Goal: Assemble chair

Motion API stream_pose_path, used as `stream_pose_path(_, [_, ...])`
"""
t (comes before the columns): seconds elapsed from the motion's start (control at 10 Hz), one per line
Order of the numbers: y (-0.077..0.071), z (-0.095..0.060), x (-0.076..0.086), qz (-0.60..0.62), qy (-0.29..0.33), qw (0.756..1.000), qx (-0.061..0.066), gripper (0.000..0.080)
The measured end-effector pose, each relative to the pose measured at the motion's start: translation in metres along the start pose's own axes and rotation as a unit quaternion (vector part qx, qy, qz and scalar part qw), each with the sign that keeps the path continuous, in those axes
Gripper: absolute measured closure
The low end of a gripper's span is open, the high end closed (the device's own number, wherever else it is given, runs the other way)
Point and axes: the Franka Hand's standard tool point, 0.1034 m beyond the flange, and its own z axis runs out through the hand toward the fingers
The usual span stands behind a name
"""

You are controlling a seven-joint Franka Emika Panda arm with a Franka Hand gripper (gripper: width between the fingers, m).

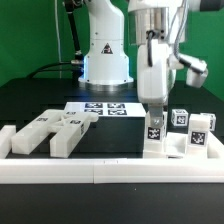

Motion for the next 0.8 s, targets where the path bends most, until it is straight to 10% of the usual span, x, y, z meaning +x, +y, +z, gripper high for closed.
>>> stream_pose_path(0.8, [-0.0004,-0.0062,-0.0043,-0.135,-0.007,0.991,-0.008,0.0150])
